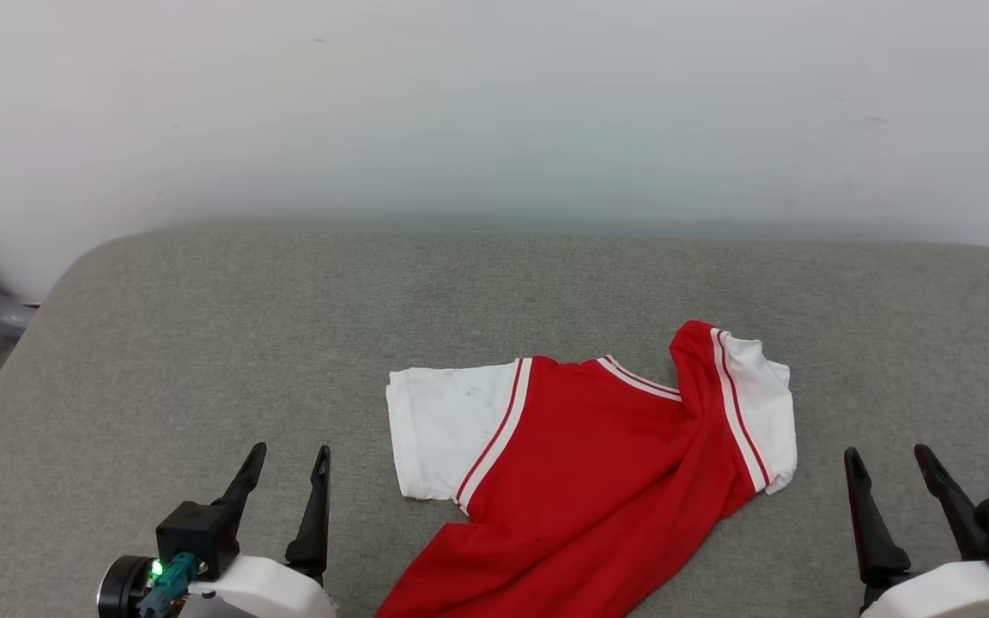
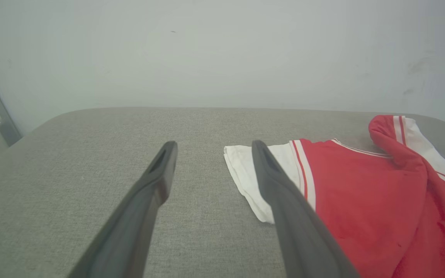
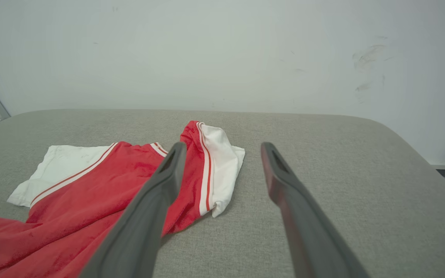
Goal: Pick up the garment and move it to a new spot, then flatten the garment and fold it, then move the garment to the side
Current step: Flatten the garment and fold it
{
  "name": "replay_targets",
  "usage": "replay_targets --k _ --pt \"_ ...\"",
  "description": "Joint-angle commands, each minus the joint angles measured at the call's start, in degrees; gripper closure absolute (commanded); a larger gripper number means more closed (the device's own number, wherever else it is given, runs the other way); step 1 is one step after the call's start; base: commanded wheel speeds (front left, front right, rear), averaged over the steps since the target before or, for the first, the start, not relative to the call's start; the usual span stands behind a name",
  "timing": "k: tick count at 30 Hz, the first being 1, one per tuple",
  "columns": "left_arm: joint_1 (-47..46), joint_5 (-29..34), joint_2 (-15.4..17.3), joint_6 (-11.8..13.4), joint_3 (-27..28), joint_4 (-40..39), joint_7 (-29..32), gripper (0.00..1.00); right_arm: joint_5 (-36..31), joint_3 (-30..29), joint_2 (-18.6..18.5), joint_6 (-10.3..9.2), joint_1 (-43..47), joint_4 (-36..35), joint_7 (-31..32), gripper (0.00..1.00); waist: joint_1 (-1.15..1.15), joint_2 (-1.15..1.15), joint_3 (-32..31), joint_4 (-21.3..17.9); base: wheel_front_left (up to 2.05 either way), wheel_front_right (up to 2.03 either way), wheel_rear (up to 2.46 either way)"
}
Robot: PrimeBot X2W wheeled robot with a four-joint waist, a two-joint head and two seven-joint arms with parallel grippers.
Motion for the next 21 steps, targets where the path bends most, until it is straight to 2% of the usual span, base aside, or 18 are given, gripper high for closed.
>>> replay_targets --k 1,5,10,16,21 --pt "0.3 0.0 0.3 0.2 0.1 -0.3 0.2 0.0 -0.1 0.3 0.4 -0.03 0.9 -0.9 0.2 0.0 0.01 0.0 0.1 -0.4 0.0 0.0 0.0" --pt "-0.6 -0.1 1.0 0.4 0.2 -0.7 0.9 0.0 0.2 0.8 0.5 -0.04 1.7 -2.7 1.0 0.0 0.01 0.0 0.3 -1.1 0.0 0.0 0.0" --pt "-4.3 -1.6 1.7 -1.4 -0.2 -0.4 4.4 0.0 0.5 0.9 0.5 -0.03 1.0 -3.7 1.7 0.0 0.01 0.0 1.4 -2.0 0.0 0.0 0.0" --pt "-13.0 -6.9 3.4 -4.9 -0.2 1.5 13.2 0.0 0.9 1.3 0.5 -0.04 -0.6 -4.2 1.9 0.0 0.01 0.0 4.6 -3.6 0.0 0.0 0.0" --pt "-21.1 -11.5 6.2 -6.3 -2.4 4.1 24.4 0.0 1.1 1.4 0.5 -0.03 -2.4 -4.3 1.3 0.0 0.01 0.0 8.3 -5.3 0.0 0.0 0.0"
